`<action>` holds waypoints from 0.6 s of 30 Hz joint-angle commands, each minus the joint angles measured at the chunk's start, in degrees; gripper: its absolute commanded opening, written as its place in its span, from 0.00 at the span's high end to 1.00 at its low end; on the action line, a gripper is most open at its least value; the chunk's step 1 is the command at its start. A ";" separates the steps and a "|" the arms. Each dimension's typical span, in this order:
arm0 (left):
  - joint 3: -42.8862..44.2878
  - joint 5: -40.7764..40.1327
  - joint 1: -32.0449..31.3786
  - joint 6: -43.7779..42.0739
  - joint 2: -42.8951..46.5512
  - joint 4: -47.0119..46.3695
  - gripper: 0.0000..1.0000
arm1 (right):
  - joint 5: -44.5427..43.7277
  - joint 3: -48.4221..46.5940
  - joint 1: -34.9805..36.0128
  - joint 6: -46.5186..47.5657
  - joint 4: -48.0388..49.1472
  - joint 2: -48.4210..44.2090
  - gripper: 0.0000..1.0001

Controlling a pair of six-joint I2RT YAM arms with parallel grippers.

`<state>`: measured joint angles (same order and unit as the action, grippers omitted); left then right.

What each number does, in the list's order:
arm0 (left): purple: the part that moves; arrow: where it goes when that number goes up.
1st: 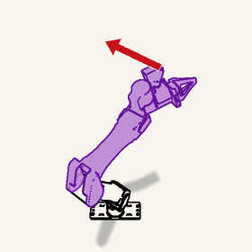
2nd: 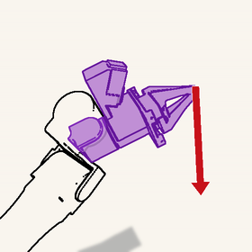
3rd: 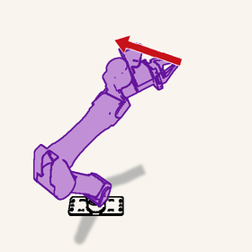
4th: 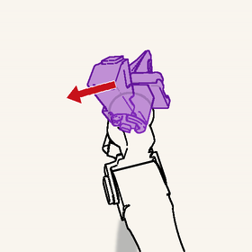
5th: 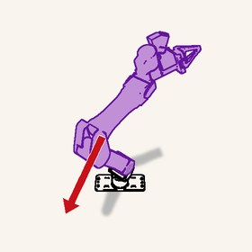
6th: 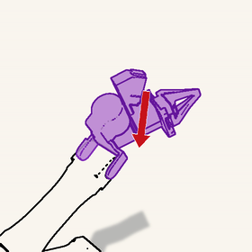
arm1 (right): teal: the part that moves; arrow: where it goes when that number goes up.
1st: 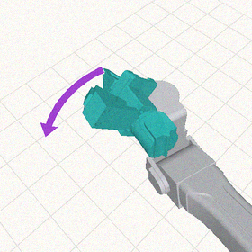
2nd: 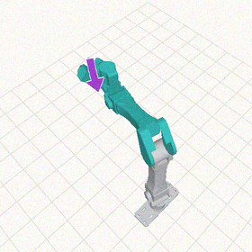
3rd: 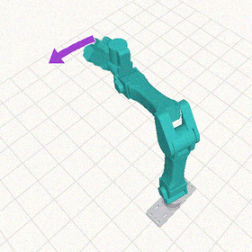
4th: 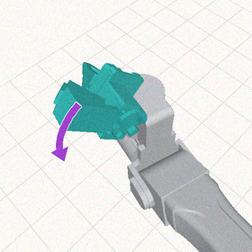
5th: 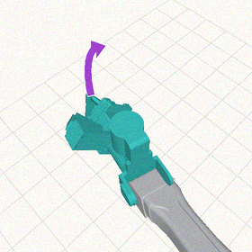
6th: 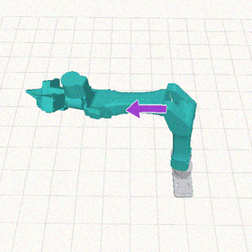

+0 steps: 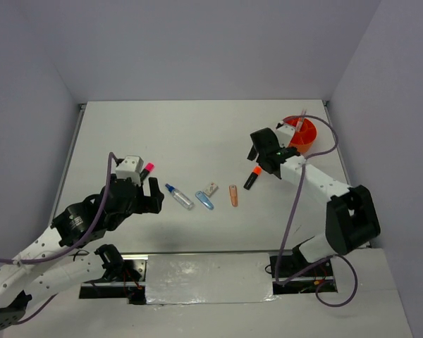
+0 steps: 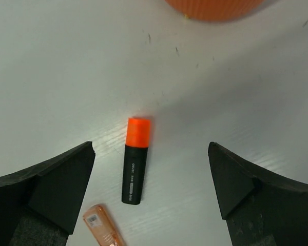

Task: Sort the stationery into containers
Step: Pick up the pen from the center of the board.

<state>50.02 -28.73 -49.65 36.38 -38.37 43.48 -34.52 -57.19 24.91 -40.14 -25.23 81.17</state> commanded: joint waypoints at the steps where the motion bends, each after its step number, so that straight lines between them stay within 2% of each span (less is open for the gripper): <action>1: 2.01 -1.15 0.25 0.80 -0.56 -0.33 0.01 | 2.96 -1.87 0.14 -4.77 -2.36 6.27 0.02; 5: 1.84 -0.71 0.25 0.71 -0.39 -0.68 0.01 | 4.72 -3.55 0.49 -5.30 -2.81 13.92 0.06; 8: 1.75 -0.54 0.25 0.53 -0.30 -0.68 0.01 | 5.60 -3.10 0.50 -4.25 0.00 15.77 0.10; 13: 1.75 0.52 0.25 -0.08 -0.56 -1.21 0.01 | 5.60 -6.88 0.14 -2.75 -0.61 20.95 0.16; 18: 1.75 0.96 0.25 -0.43 -0.92 -1.38 0.01 | 5.61 -6.45 0.14 -3.63 -0.43 23.07 0.21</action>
<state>50.02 -28.21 -49.63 36.34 -39.03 43.64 -28.42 -62.48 24.99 -43.18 -25.82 103.15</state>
